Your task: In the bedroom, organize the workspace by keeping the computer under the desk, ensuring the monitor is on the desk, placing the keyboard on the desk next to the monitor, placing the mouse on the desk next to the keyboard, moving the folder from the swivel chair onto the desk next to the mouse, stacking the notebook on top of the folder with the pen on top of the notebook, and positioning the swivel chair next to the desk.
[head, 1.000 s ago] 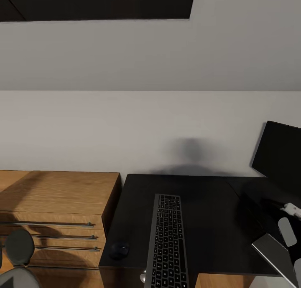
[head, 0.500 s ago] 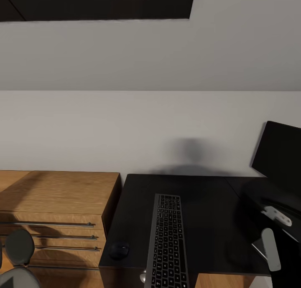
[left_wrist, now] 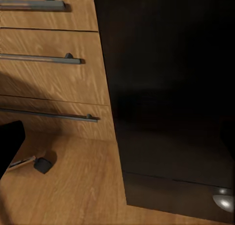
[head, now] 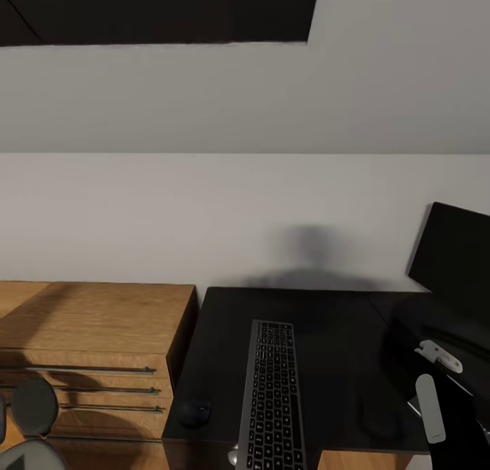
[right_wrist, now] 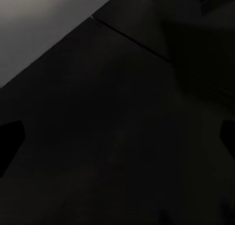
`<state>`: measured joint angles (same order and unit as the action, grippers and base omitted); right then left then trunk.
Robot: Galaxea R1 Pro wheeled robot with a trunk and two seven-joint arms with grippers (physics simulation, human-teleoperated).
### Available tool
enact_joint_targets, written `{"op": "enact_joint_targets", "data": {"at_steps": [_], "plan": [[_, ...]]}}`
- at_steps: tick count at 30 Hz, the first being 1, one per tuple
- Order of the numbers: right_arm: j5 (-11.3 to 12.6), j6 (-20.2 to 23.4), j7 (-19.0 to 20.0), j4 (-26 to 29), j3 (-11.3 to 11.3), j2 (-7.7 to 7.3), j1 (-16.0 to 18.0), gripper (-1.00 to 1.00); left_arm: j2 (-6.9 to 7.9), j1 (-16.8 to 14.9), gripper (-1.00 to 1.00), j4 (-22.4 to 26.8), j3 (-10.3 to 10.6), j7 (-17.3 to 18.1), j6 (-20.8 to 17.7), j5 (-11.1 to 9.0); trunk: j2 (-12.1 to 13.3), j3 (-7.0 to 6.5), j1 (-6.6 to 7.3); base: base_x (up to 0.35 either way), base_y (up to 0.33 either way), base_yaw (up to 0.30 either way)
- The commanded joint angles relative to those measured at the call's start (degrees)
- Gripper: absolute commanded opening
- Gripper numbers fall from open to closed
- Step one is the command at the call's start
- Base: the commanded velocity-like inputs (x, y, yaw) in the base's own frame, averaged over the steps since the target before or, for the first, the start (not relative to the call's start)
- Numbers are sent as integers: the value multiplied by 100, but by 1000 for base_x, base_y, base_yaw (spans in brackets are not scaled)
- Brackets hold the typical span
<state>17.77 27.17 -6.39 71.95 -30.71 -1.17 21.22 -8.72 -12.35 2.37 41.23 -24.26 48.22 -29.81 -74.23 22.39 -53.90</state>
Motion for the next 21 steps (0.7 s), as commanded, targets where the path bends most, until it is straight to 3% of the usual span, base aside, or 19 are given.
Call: {"op": "enact_joint_targets", "data": {"at_steps": [1, 16, 21], "plan": [[64, 24, -46, 9, 1, -1, 4, 100, -1, -4, 100, -2, 49, -36, 43, -25, 38, -12, 23, 0, 0, 0], [84, 25, -64, 2, -5, 31, 3, 100, 2, -4, 100, 0, 55, -7, 66, -25, 639, -281, 352, 0, 0, 0], [86, 24, -64, -10, -5, 57, 3, 100, 2, -4, 100, 0, 53, -17, 65, -25, 639, -281, 352, 0, 0, 0]]}}
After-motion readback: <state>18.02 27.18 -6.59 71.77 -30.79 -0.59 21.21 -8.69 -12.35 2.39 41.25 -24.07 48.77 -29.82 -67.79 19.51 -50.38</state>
